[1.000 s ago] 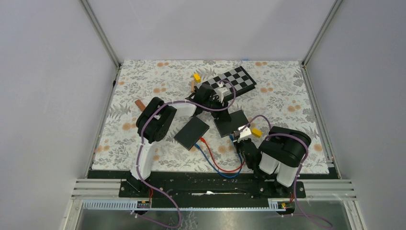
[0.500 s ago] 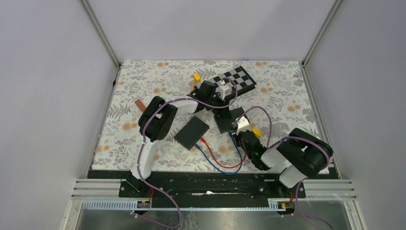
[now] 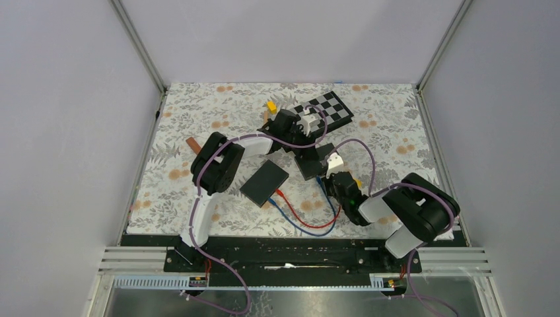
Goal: Insert the plug into the switch port
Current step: Reset both arms
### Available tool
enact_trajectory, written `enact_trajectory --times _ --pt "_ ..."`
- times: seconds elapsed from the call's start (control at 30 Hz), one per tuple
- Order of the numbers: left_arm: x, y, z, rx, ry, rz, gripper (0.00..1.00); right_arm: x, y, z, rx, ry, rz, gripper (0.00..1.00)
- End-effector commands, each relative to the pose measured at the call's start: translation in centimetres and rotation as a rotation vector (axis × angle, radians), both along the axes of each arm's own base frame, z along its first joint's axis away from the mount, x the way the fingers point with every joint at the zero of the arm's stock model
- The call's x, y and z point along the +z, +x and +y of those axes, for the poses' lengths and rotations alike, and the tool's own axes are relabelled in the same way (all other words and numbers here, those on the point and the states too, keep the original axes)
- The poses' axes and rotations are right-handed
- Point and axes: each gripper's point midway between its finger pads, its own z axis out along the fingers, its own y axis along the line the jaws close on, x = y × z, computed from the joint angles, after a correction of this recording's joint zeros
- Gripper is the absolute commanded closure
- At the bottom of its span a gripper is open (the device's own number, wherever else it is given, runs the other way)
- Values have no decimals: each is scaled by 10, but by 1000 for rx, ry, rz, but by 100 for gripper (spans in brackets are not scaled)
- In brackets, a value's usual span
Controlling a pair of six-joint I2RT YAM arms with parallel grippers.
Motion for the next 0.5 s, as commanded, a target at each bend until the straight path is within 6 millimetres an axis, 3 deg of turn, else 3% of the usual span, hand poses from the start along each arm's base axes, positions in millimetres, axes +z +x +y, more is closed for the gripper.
enact_trajectory --times 0.0,0.1,0.37,0.47 --pt "-58 -143 8 -249 139 495 49 70 62 17 -83 170 -243 100" --pt "-58 -144 7 -257 138 491 49 85 67 22 -69 185 -271 100" --pt "-59 -146 5 -269 137 494 50 170 82 32 -24 231 -404 100" --pt "-60 -147 5 -275 141 497 50 171 82 31 -26 229 -399 100"
